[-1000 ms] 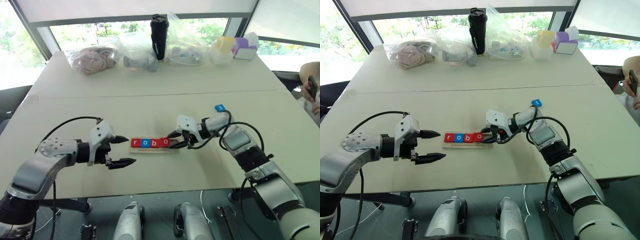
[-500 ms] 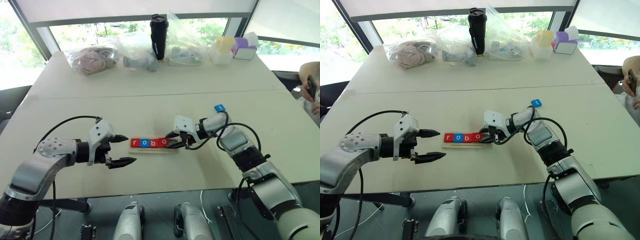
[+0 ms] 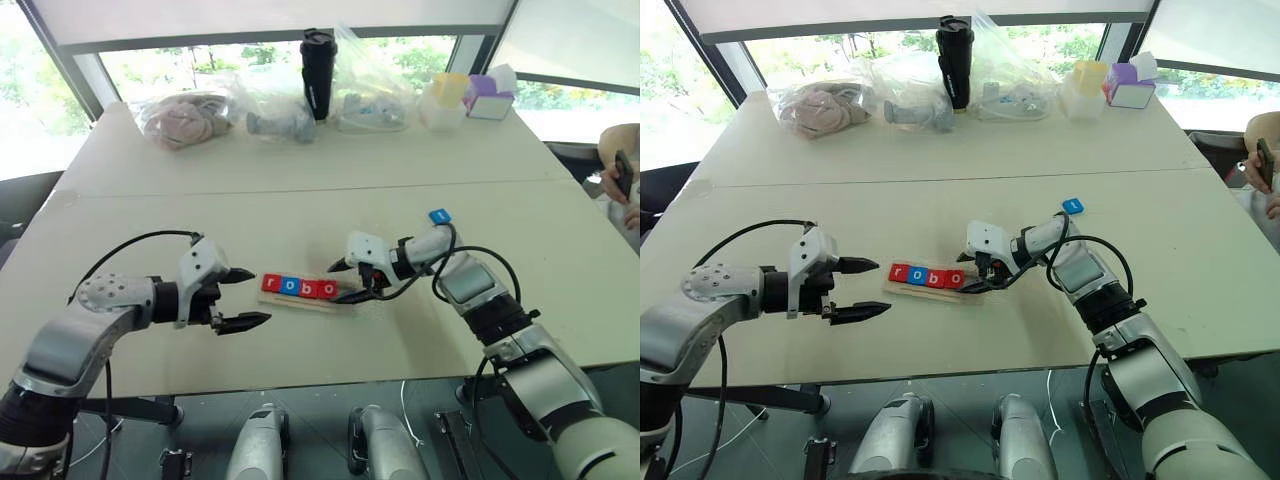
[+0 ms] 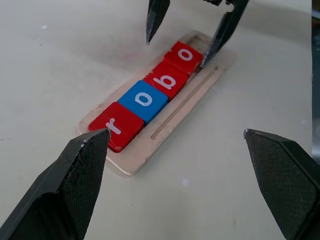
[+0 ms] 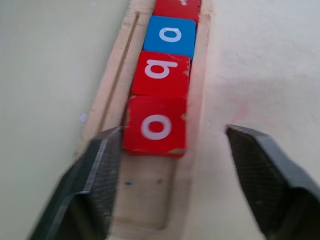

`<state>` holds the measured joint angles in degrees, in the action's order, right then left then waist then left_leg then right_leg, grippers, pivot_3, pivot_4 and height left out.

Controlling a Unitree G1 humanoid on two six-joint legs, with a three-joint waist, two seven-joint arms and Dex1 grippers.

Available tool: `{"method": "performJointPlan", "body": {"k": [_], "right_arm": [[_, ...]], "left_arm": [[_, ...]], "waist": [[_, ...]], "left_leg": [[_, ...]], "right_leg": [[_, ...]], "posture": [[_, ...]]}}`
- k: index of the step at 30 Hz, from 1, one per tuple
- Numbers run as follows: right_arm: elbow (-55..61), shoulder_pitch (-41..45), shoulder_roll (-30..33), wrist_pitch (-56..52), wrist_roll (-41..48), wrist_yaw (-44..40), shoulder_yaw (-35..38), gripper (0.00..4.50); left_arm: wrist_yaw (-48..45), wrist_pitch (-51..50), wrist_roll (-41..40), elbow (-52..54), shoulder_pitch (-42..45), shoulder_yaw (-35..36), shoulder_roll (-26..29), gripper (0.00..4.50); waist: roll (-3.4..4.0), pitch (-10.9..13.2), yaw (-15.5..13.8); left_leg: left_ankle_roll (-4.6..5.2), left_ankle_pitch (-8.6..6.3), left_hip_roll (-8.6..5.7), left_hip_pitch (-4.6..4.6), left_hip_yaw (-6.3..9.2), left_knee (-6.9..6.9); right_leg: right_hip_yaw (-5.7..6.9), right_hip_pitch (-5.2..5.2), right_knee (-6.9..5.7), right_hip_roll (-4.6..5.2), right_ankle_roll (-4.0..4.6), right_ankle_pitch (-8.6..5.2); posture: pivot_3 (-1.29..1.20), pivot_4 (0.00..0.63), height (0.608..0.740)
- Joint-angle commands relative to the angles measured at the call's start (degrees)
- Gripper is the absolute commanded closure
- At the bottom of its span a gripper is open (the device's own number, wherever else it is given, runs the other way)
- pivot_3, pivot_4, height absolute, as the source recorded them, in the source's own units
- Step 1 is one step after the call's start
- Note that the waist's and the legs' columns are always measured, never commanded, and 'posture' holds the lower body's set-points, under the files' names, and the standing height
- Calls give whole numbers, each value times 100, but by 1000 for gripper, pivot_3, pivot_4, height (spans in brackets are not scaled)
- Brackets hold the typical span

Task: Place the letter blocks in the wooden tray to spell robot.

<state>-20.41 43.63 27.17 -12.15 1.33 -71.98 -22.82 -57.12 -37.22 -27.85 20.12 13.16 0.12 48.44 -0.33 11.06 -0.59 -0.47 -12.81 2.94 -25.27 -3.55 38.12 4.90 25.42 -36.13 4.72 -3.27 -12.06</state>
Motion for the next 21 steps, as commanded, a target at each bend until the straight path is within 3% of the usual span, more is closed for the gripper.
{"method": "performJointPlan", "body": {"k": [1, 13, 21], "right_arm": [[170, 144, -8, 110, 77, 74, 236, 44], [491, 242, 56, 128, 279, 84, 575, 44], [-18, 103, -37, 550, -155, 996, 653, 44]], "left_arm": [[-17, 105, 34, 3, 78, 15, -2, 0], [-40, 180, 114, -98, 116, -11, -38, 0], [-24, 165, 107, -67, 105, -20, -75, 0]], "waist": [[0, 0, 2], [0, 0, -7], [0, 0, 4]], "left_leg": [[0, 0, 0, 0, 0, 0], [0, 0, 0, -1, 0, -1], [-3, 2, 0, 1, 0, -1]], "right_leg": [[0, 0, 0, 0, 0, 0], [0, 0, 0, 0, -1, 0], [0, 0, -2, 0, 0, 0]], "posture": [[0, 150, 740], [0, 150, 740], [0, 150, 740]]}}
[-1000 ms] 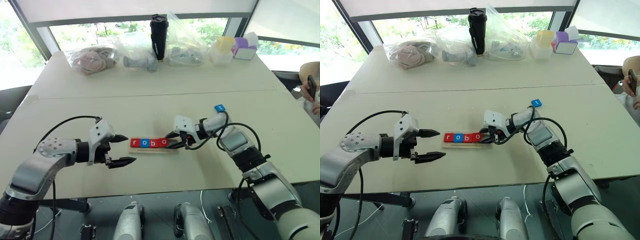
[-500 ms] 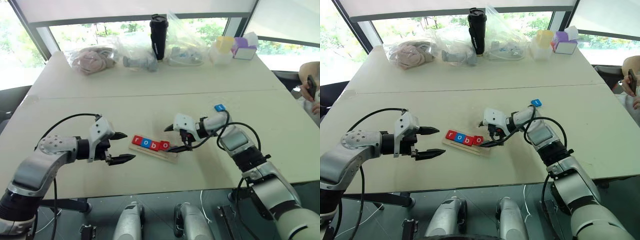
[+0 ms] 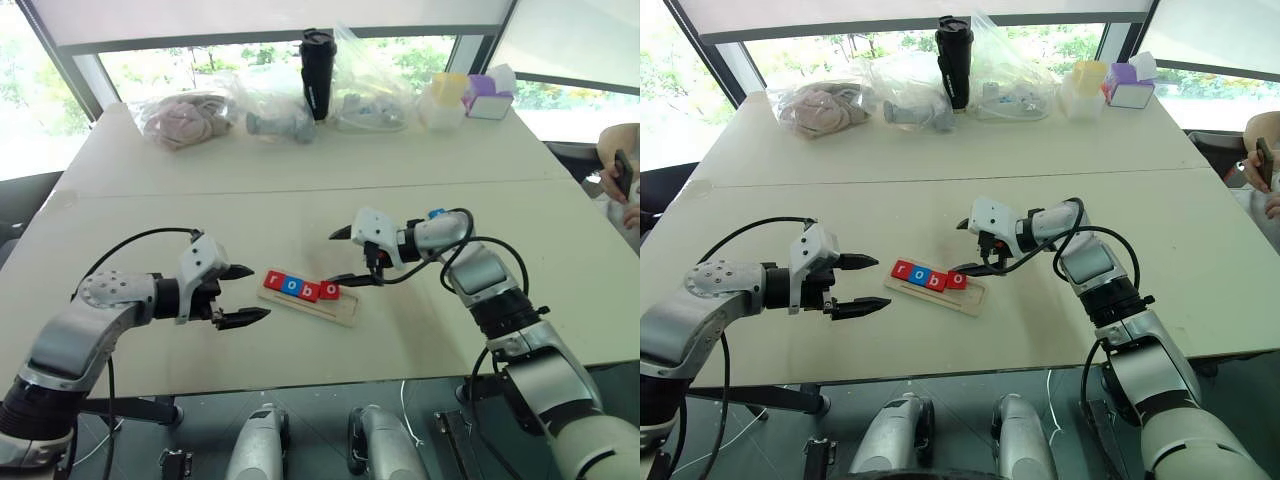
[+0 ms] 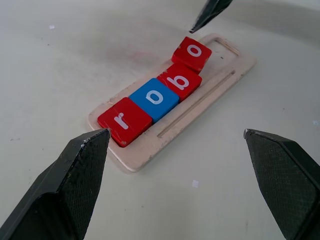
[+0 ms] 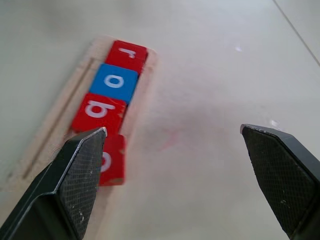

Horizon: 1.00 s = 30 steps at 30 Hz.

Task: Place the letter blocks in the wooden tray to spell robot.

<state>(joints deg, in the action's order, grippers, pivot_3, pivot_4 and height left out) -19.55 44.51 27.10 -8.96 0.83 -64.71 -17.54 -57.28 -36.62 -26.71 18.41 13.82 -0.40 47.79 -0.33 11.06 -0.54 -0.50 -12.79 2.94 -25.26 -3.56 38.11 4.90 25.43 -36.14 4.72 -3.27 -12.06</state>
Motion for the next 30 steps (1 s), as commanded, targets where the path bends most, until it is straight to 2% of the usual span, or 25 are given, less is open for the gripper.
{"method": "performJointPlan", "body": {"k": [1, 7, 16, 30], "right_arm": [[-183, 18, -48, 278, -127, 334, 123, 44], [-539, -1, -71, 573, -337, 434, -20, 44], [45, -261, -123, 300, -146, 86, 17, 44], [659, -524, -16, -145, -22, 133, 128, 44]], "left_arm": [[-11, 104, -6, 97, 47, 29, -15, 0], [-27, 107, 7, 65, 88, 14, -39, 0], [-14, 107, 13, 48, 97, 11, -43, 0], [-24, 166, 60, -44, 145, -33, -104, 0]], "waist": [[0, 0, -1], [0, 0, 4], [0, 0, 9], [0, 0, -1]], "left_leg": [[0, 0, 0, 0, 0, 0], [0, 0, 0, -1, 0, 0], [0, 0, 0, -1, 0, 0], [0, 0, 0, -1, 1, 0]], "right_leg": [[0, 0, 0, 0, 0, 0], [0, 0, 1, 0, -1, 1], [0, 0, 0, 0, -3, 2], [0, -1, 0, 0, -1, 1]], "posture": [[0, 150, 740], [0, 150, 740], [0, 150, 740], [0, 150, 740]]}}
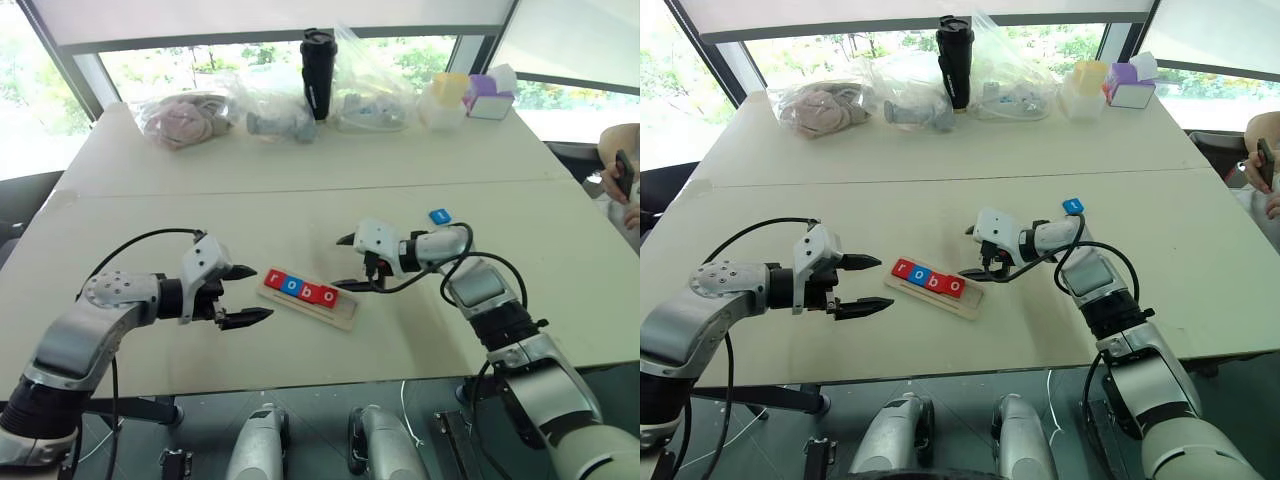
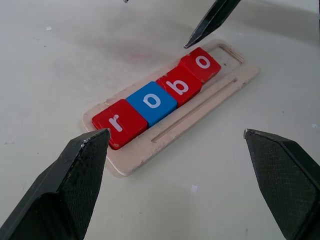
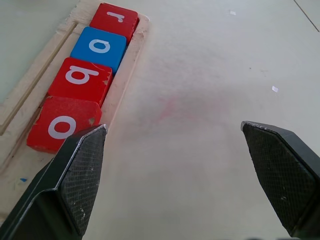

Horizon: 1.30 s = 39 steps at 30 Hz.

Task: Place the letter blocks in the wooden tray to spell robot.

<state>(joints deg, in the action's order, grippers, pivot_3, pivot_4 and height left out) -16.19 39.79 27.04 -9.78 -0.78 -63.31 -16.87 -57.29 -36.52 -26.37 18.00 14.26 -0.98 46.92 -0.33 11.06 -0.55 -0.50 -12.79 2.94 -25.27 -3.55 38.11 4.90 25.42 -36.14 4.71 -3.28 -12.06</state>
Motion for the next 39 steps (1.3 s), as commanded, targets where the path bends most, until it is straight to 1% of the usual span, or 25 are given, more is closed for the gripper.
{"method": "performJointPlan", "body": {"k": [1, 7, 13, 15, 18, 19, 23, 26, 28, 31, 36, 39], "right_arm": [[358, -90, -29, -86, 132, -6, 36, 44], [561, -232, -80, -216, 143, 2, -1, 44], [300, 36, 23, -66, 44, 573, 393, 44], [117, 201, 78, -153, 54, 1057, 747, 44], [-396, 395, 112, -869, 421, 2237, 1856, 44], [-565, 376, 143, -993, 449, 2556, 2088, 44], [-1177, 341, 214, -1190, 311, 3380, 2448, 44], [-2030, 592, 231, -1050, 268, 3953, 2626, 44], [-2556, 776, 191, -951, 362, 4063, 2697, 44], [-3050, 972, 90, -724, 572, 3855, 2778, 44], [-3964, 1240, 83, -369, 501, 3825, 2718, 44], [-4222, 1366, 40, -311, 602, 3704, 2775, 44]], "left_arm": [[-28, 165, 33, -16, 112, 20, -22, 0], [-38, 197, 37, -38, 117, 18, -14, 0], [-38, 184, 29, -4, 86, 47, -7, 0], [-33, 148, -15, 72, 43, 97, 13, 0], [21, -11, -206, 281, -19, 215, -19, 0], [39, -49, -246, 333, -25, 224, -24, 0], [48, -114, -316, 381, 2, 208, -16, 0], [33, -106, -297, 310, 77, 143, -30, 0], [34, -100, -285, 277, 124, 103, -40, 0], [9, -70, -231, 238, 142, 67, -12, 0], [20, -68, -196, 220, 107, 88, 29, 0], [38, -67, -168, 239, 62, 108, 47, 0]], "waist": [[0, 0, 0], [0, 0, -1], [0, 0, -1], [0, 0, -3], [0, 0, -21], [-1, 0, -32], [-4, -3, 0], [-3, -2, 75], [-2, -1, 136], [-2, -1, 182], [-2, -1, 150], [-2, -1, 130]], "left_leg": [[0, 0, 0, 0, 0, 0], [0, 0, 0, 0, 0, 0], [0, 0, 0, 0, 0, 0], [0, 0, 0, 0, 0, 0], [-1, 0, 0, -1, -1, 0], [-2, 1, -1, -3, 0, 0], [-3, 1, -2, -3, -2, 0], [-2, 2, -1, 0, -4, -1], [-1, 2, -1, 2, -2, -2], [0, 3, -1, 5, -2, -2], [0, 3, -1, 8, -2, -9], [0, 3, -2, 6, -2, -9]], "right_leg": [[0, 0, 0, 0, 0, 0], [0, 0, 0, 0, 0, 0], [0, 0, 0, 0, 0, 0], [0, 0, 0, 0, 0, 0], [0, 0, 1, 1, 1, 0], [0, 0, 2, 2, 1, 0], [0, -4, 7, 4, 1, 0], [-2, 0, 0, 1, 1, 1], [-2, 0, -4, 0, -1, 2], [-7, 0, -5, -4, -17, 12], [-10, 0, -4, -5, -20, 13], [-10, -3, 1, -3, -20, 12]], "posture": [[0, 150, 740], [0, 150, 740], [0, 150, 740], [0, 150, 740], [0, 150, 740], [0, 150, 740], [0, 150, 740], [0, 150, 740], [0, 150, 740], [0, 150, 740], [0, 150, 740], [0, 150, 740]]}}
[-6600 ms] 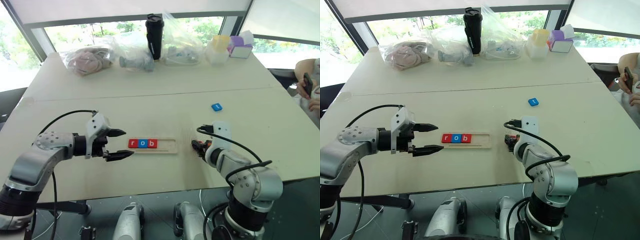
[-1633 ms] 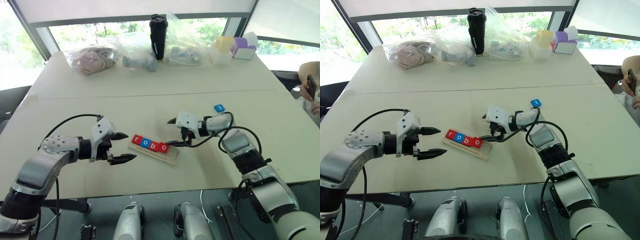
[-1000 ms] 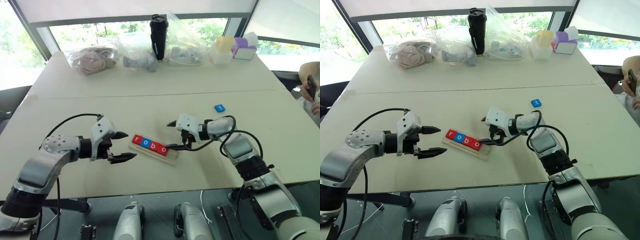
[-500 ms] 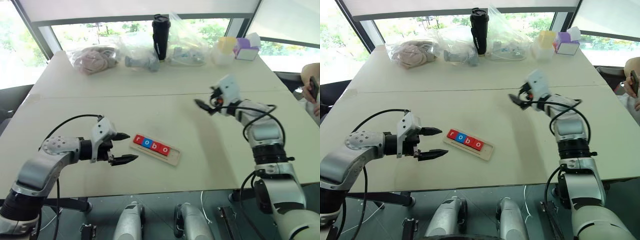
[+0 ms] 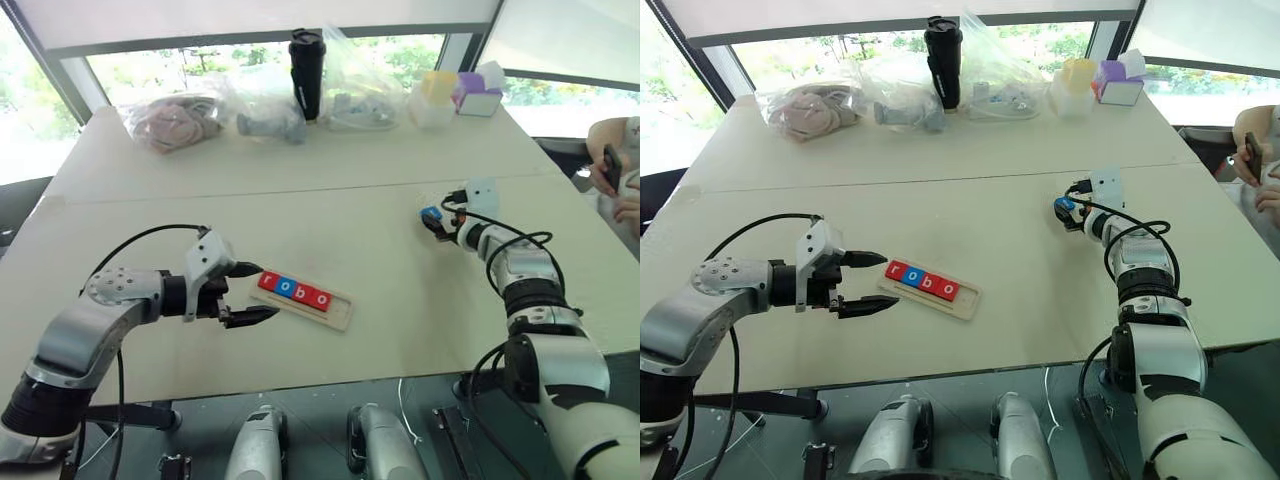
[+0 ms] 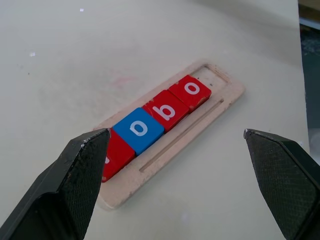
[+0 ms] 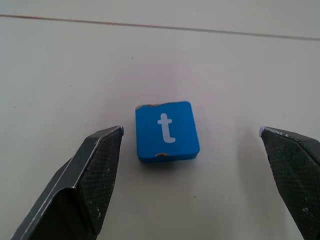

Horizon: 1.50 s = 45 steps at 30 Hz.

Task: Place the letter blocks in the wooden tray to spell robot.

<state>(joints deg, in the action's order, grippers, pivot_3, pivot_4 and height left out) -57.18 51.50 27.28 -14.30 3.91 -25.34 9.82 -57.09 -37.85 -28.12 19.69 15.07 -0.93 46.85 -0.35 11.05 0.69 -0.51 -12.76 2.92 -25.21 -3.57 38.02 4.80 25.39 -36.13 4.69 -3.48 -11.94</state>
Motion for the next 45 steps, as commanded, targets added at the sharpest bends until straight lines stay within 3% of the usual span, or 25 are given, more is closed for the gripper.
{"method": "performJointPlan", "body": {"k": [1, 30, 33, 38, 45], "right_arm": [[-181, 219, 1, 169, 132, -83, 96, 44], [-588, 356, -146, 416, -56, 4, -193, 44], [-570, 352, -180, 500, -47, 37, -171, 889], [-550, 336, -195, 534, -59, 73, -176, 3304], [-219, 214, -146, 175, -66, -99, -267, 3308]], "left_arm": [[20, 68, 9, 74, -35, 112, 57, 0], [51, 109, 101, 43, -49, 76, 2, 0], [49, 125, 108, 28, -54, 75, -3, 0], [54, 139, 108, 22, -42, 67, -11, 0], [47, 160, 117, 28, -50, 59, 4, 0]], "waist": [[0, 0, 12], [0, 0, 39], [1, -1, 37], [0, -1, 10], [0, -1, 16]], "left_leg": [[0, 0, 0, 0, -3, 0], [0, 0, 1, 10, -3, 0], [0, 0, 1, 10, -3, 0], [0, 0, 1, 11, -3, 1], [0, 0, 0, 11, -3, 1]], "right_leg": [[-2, 0, 1, 1, 0, 0], [-4, -4, -4, -1, 1, 1], [-4, -5, -5, -1, 1, 1], [-5, -7, -4, 0, 1, 1], [-6, -8, -4, 0, 1, 0]], "posture": [[0, 150, 740], [0, 150, 740], [0, 150, 740], [0, 150, 740], [0, 150, 740]]}}
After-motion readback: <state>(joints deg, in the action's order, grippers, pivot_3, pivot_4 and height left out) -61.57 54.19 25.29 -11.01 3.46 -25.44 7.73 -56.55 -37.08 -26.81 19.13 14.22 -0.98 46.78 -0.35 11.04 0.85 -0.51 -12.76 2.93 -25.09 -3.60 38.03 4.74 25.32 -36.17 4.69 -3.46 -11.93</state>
